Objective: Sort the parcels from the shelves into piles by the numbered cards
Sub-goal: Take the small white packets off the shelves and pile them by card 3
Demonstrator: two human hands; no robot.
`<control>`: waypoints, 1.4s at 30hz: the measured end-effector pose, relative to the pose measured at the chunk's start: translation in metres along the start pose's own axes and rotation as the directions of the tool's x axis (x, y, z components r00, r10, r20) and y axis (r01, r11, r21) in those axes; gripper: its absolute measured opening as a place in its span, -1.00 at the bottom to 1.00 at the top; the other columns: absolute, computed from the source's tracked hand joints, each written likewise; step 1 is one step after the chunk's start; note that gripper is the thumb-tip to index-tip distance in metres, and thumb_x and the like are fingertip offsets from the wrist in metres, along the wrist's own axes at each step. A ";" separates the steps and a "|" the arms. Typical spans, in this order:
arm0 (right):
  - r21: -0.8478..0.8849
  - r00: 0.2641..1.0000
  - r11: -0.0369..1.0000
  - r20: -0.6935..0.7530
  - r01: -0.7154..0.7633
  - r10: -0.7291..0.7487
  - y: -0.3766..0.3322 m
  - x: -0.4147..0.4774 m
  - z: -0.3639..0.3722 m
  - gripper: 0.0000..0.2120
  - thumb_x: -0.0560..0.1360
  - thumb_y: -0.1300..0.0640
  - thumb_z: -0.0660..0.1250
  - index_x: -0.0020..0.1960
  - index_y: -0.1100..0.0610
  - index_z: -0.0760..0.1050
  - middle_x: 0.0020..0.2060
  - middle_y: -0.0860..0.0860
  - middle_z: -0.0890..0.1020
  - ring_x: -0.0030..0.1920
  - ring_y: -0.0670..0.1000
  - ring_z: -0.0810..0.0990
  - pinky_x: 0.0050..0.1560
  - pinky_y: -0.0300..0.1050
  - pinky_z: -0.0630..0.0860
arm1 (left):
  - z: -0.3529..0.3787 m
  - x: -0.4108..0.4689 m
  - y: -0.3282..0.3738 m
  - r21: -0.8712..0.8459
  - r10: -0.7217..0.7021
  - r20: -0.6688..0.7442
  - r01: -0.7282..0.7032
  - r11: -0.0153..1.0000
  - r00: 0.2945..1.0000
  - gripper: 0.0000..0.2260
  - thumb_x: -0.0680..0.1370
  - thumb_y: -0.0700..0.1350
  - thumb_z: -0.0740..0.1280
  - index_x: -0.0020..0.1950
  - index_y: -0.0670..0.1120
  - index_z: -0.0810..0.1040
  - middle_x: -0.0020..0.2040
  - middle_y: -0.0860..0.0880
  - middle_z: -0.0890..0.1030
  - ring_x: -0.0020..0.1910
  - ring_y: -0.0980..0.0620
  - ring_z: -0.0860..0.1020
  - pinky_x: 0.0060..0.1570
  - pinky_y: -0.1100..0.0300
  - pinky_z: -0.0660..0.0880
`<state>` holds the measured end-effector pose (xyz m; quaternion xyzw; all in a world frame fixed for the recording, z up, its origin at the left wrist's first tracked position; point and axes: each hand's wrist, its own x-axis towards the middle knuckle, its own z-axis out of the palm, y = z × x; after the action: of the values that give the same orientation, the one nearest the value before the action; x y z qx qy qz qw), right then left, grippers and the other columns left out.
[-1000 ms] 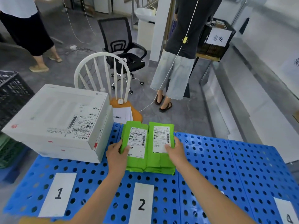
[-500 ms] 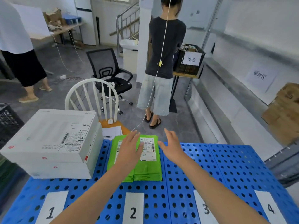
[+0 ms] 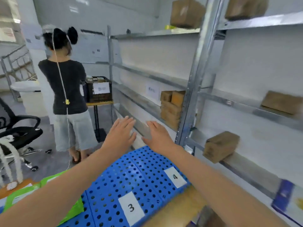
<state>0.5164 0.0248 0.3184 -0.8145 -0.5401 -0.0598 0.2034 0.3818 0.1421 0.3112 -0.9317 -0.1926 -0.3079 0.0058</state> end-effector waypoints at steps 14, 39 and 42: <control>-0.115 0.892 0.904 -0.254 -0.412 0.374 0.153 -0.207 -0.158 -0.46 0.56 0.01 0.26 0.47 0.16 0.25 0.40 0.07 0.35 0.39 0.08 0.32 0.44 -0.02 0.23 | 0.014 0.049 0.280 -0.199 0.383 -0.038 -0.383 0.902 0.923 -0.58 0.65 0.01 0.12 0.48 -0.09 0.31 0.50 -0.01 0.29 0.53 0.05 0.13 0.50 0.11 -0.10; -0.054 0.457 0.506 -0.519 -0.861 0.722 0.265 -0.473 -0.315 -0.47 0.60 0.03 0.21 0.49 0.21 0.19 0.42 0.13 0.31 0.43 0.14 0.27 0.43 -0.02 0.18 | 0.010 0.044 0.615 -0.502 0.772 -0.107 -0.704 0.502 0.627 -0.58 0.65 0.02 0.11 0.50 -0.05 0.27 0.50 -0.01 0.30 0.47 0.03 0.27 0.40 0.16 0.23; -0.030 0.406 0.464 -0.537 -0.885 0.740 0.286 -0.477 -0.335 -0.48 0.60 0.04 0.20 0.49 0.22 0.19 0.41 0.14 0.31 0.44 0.15 0.25 0.43 -0.01 0.18 | 0.013 0.067 0.646 -0.516 0.792 -0.126 -0.721 0.462 0.597 -0.62 0.65 -0.02 0.12 0.46 -0.08 0.32 0.45 -0.03 0.37 0.40 -0.02 0.35 0.30 0.12 0.34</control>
<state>0.6204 -0.6113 0.3961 -0.9553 0.0136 -0.2226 0.1942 0.6731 -0.4308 0.4090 -0.9015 0.3318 -0.2500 -0.1212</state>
